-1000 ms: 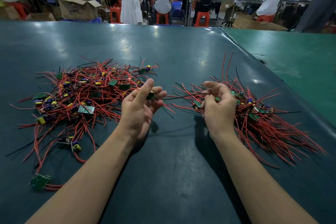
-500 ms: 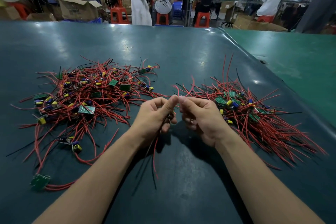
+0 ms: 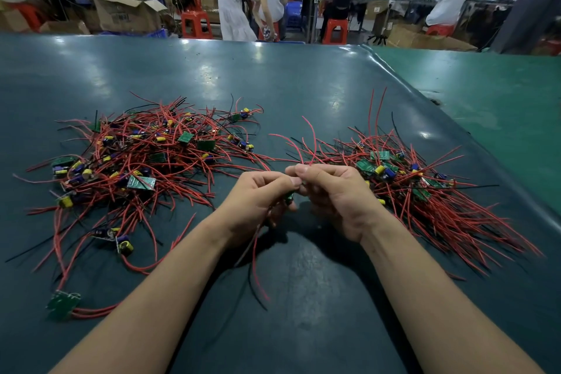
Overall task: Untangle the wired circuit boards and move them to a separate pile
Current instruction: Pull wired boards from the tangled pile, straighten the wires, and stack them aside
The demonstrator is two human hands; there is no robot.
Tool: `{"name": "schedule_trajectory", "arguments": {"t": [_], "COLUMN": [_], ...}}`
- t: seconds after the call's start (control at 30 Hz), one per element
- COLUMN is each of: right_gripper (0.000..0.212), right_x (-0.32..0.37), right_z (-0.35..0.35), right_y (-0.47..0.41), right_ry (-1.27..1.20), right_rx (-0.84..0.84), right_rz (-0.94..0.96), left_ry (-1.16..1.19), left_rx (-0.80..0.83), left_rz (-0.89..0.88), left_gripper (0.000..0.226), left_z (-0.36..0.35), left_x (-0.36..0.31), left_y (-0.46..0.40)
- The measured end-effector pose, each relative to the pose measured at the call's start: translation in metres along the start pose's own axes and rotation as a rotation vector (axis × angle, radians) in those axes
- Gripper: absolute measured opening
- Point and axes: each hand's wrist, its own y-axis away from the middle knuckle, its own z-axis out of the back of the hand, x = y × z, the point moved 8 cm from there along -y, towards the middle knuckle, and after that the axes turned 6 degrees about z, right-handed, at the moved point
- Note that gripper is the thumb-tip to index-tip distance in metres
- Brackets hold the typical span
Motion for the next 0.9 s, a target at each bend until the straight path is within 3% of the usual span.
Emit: {"name": "schedule_trajectory", "arguments": {"t": [0.43, 0.67, 0.8, 0.9], "right_gripper": [0.019, 0.034, 0.028, 0.033], "right_x": [0.032, 0.025, 0.033, 0.021], "right_z": [0.045, 0.032, 0.035, 0.027], "right_y": [0.0, -0.006, -0.004, -0.009], "right_ry": [0.04, -0.39, -0.207, -0.163], "right_rx": [-0.497, -0.348, -0.334, -0.263], "right_rz": [0.379, 0.252, 0.371, 0.223], "left_ry": [-0.073, -0.063, -0.026, 0.029], "left_rx": [0.206, 0.156, 0.123, -0.047], "left_rz": [-0.032, -0.031, -0.026, -0.051], "left_gripper": [0.02, 0.025, 0.018, 0.025], "left_z": [-0.011, -0.007, -0.006, 0.005], "left_x": [-0.002, -0.001, -0.002, 0.001], "left_y": [0.004, 0.002, 0.004, 0.0]}}
